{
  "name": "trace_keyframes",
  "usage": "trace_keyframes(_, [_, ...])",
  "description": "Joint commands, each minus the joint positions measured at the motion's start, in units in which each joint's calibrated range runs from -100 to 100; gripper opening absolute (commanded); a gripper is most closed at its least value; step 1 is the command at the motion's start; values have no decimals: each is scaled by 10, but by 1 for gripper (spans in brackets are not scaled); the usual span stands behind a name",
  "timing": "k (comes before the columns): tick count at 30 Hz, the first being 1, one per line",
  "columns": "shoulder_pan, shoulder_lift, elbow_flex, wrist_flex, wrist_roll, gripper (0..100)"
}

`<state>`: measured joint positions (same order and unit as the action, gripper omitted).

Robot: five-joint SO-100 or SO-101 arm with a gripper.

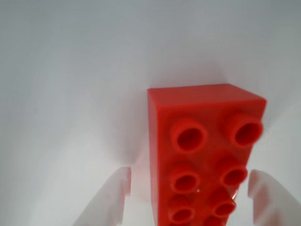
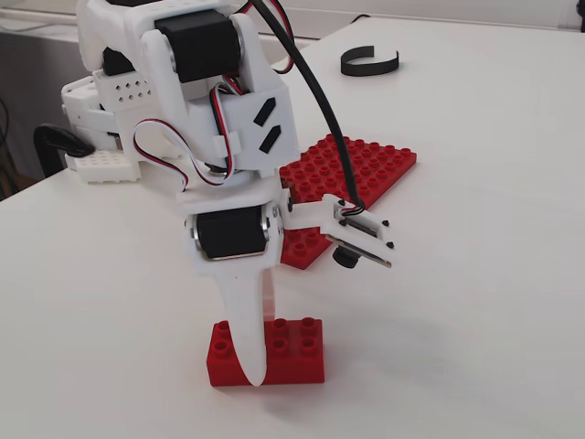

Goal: Grab the loose lego brick and stack it on top of the fixed one.

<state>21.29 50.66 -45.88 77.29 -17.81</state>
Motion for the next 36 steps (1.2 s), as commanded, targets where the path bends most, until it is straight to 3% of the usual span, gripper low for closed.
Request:
trace_keyframes(1, [4, -5, -14, -1, -2, 27])
trace_keyframes(5, [4, -5, -14, 0, -2, 24])
trace_keyframes(10, [4, -4, -13, 2, -2, 1])
trace_keyframes(19, [3, 1, -34, 34, 1, 7])
trace_keyframes(27, [-60, -83, -216, 227, 4, 7])
trace_keyframes(32, [-112, -205, -229, 227, 46, 6])
trace_keyframes(36, [-157, -301, -145, 227, 99, 6])
